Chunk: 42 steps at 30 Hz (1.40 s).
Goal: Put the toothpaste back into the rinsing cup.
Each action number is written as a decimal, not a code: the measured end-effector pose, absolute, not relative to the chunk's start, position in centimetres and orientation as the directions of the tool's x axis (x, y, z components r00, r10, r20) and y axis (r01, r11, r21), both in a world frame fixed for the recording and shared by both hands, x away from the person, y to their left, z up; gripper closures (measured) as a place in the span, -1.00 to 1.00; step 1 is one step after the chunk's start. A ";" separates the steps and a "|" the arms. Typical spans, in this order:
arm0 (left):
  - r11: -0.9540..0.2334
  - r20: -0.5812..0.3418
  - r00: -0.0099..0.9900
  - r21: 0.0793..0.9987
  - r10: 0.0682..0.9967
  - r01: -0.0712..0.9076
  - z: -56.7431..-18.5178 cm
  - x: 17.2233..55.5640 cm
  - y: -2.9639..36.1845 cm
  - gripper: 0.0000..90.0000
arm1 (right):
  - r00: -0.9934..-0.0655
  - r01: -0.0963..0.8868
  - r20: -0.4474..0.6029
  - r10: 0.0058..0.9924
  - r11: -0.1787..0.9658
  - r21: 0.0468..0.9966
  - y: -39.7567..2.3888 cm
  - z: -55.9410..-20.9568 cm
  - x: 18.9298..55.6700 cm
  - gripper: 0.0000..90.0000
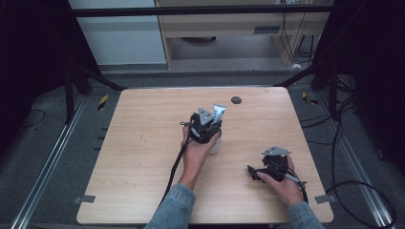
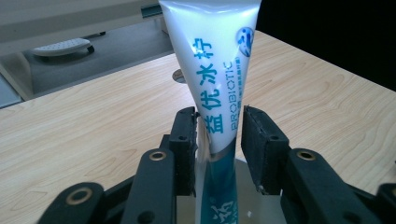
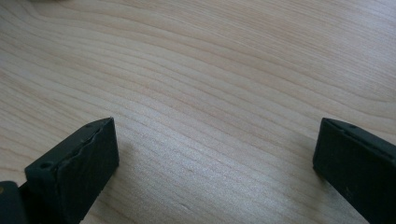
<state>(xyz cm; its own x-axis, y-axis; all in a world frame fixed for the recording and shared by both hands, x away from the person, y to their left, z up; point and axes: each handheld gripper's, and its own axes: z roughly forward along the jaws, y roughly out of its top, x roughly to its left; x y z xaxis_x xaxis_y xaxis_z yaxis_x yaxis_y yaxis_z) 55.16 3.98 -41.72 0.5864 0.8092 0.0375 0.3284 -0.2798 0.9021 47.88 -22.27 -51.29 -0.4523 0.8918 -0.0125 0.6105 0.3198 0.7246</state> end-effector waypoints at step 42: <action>-0.446 0.111 0.669 0.822 0.735 0.353 -40.1 50.9 3.7 -0.86 | -0.452 0.610 -0.013 0.892 0.320 0.725 -22.3 -51.3 47.9 -0.99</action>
<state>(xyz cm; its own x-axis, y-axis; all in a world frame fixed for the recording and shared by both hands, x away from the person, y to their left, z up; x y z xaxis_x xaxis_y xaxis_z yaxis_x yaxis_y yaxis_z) 50.90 3.73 -40.12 0.6692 0.7348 0.1108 0.3534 -0.4458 0.8224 47.88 -22.27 -51.29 -0.4517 0.8921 -0.0131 0.6104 0.3197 0.7247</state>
